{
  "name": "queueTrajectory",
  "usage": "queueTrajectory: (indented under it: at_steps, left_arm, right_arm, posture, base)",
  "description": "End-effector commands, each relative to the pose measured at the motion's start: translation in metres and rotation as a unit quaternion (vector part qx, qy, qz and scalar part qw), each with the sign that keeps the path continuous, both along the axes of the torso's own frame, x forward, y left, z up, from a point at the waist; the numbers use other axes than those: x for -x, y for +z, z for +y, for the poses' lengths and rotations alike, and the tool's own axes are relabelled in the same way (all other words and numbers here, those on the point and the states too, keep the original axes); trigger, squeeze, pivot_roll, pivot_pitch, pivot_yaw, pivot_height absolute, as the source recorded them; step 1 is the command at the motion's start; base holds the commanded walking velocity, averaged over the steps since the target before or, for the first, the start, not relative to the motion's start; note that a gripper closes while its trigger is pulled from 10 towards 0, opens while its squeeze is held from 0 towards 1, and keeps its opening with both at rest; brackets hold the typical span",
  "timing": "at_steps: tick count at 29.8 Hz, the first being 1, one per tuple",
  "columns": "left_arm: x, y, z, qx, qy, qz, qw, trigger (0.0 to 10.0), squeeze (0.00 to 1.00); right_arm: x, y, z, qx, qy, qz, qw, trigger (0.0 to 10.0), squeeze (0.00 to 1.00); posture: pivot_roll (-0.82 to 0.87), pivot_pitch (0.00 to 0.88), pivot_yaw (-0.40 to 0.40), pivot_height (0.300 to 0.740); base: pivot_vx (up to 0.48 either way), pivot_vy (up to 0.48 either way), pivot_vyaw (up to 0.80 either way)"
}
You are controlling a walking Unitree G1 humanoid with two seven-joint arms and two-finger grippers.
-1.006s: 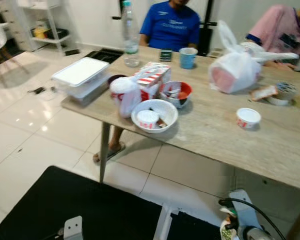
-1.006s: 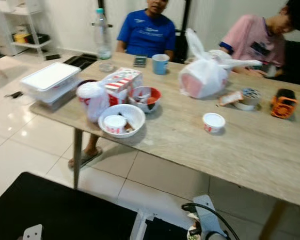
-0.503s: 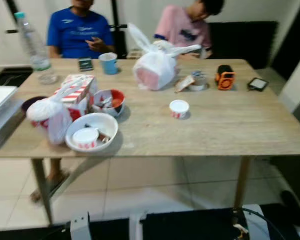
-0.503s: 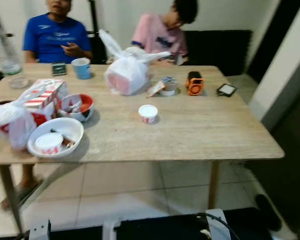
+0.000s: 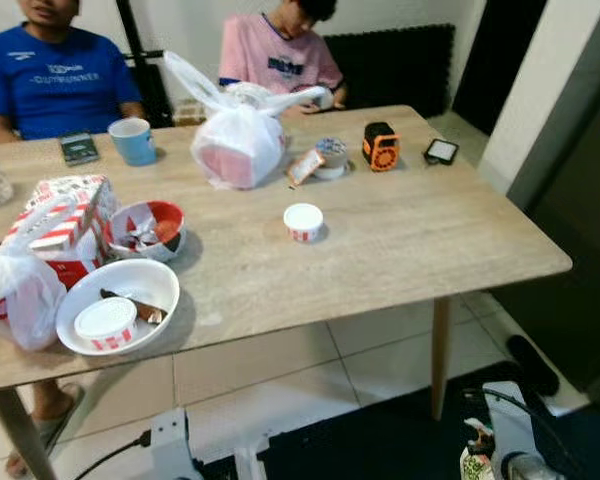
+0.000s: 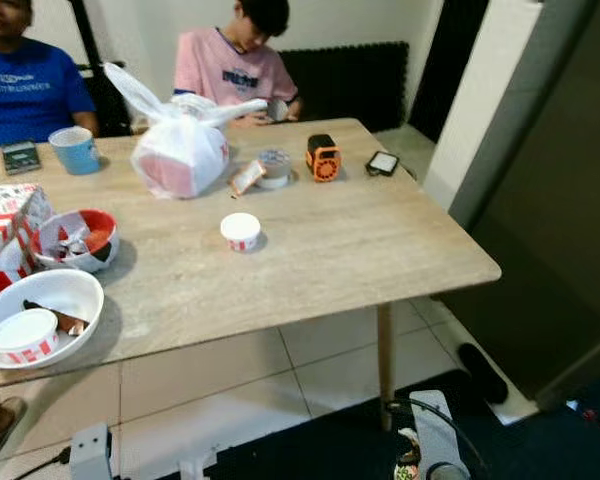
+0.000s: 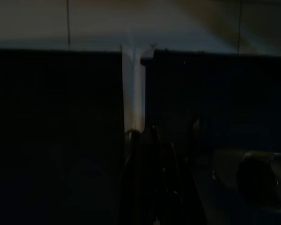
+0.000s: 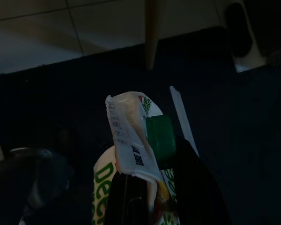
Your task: Restocking fridge
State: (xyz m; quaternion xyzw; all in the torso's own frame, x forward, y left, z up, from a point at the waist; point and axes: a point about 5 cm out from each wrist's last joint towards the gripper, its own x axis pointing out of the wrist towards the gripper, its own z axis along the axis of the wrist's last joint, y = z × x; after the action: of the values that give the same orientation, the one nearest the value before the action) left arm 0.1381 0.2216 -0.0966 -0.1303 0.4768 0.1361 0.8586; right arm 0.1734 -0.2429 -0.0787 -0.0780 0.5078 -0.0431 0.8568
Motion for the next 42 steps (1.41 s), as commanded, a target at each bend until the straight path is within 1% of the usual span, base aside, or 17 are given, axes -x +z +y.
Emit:
queueTrajectory:
  at_steps: [1,7,18,19,25,36,42]
  left_arm:
    - [0.0,-0.001,-0.003,-0.001,-0.008,0.004,1.0,10.0,0.0]
    - [0.003,-0.002,-0.002,-0.005,-0.013,0.007,1.0,10.0,0.0]
    - [-0.002,0.0,-0.006,0.01,-0.01,-0.007,1.0,10.0,0.0]
    - [-0.001,-0.001,-0.007,0.011,-0.013,-0.006,1.0,10.0,0.0]
    - [0.0,-0.001,-0.008,0.019,-0.012,-0.003,1.0,10.0,0.0]
    - [-0.001,-0.002,-0.012,0.037,-0.015,-0.004,0.999,10.0,0.0]
    - [0.003,-0.003,-0.014,0.043,-0.016,0.002,0.999,10.0,0.0]
  right_arm:
    - [0.003,-0.001,-0.002,0.001,-0.007,0.003,1.0,10.0,0.0]
    - [0.007,-0.003,0.0,0.001,-0.004,0.01,1.0,10.0,0.0]
    - [0.007,-0.004,0.002,0.004,0.011,0.012,1.0,10.0,0.0]
    - [0.006,-0.003,0.002,0.004,0.013,0.009,1.0,10.0,0.0]
    - [0.004,-0.003,0.003,0.004,0.015,0.008,1.0,10.0,0.0]
    - [0.006,-0.003,0.003,0.007,0.027,0.013,1.0,10.0,0.0]
    - [0.006,-0.004,0.004,0.008,0.035,0.015,0.999,10.0,0.0]
  posture:
    - [0.0,0.0,-0.016,0.74]
    - [-0.01,0.0,-0.01,0.74]
    - [0.0,0.0,-0.01,0.74]
    - [-0.01,0.0,0.0,0.74]
    - [-0.01,0.0,-0.003,0.74]
    - [-0.01,0.0,-0.001,0.74]
    - [-0.01,0.0,-0.001,0.74]
  base:
    - [0.0,0.0,-0.77]
    - [0.0,0.0,-0.77]
    - [0.0,0.0,-0.77]
    - [0.0,0.0,0.0]
    - [0.0,0.0,0.0]
    - [0.0,0.0,0.0]
    - [0.0,0.0,0.0]
